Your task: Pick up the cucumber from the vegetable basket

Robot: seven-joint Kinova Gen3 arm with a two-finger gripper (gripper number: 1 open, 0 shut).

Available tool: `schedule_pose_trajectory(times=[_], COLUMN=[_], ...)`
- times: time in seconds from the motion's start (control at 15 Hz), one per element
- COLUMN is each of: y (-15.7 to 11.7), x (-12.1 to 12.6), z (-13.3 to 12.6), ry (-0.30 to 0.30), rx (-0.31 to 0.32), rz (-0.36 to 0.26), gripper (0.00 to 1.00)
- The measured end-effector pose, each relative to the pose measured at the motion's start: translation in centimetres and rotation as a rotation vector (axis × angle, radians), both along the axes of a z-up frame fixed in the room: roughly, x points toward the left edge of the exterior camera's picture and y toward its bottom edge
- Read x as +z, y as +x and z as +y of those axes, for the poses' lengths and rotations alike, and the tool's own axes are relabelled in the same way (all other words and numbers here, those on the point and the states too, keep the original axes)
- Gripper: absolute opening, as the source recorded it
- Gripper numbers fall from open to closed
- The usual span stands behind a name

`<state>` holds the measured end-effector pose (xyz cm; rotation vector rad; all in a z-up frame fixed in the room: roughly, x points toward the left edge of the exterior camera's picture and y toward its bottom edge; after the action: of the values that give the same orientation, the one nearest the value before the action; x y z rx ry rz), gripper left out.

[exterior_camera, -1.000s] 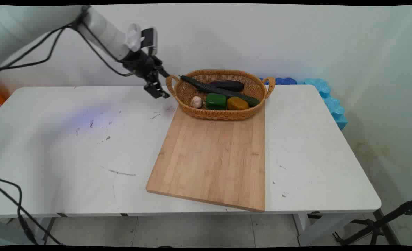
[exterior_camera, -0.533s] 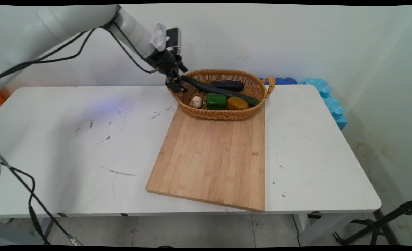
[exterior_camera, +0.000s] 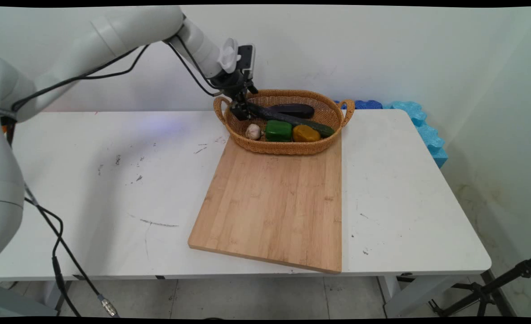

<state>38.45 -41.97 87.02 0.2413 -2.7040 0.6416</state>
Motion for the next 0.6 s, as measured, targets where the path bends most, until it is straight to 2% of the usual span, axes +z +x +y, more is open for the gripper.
schedule_pose_trajectory(times=[0.6], y=[-2.0], x=[-2.0], z=[-2.6], ry=[-0.014], rx=[-0.067], rz=[-0.052], gripper=[1.0])
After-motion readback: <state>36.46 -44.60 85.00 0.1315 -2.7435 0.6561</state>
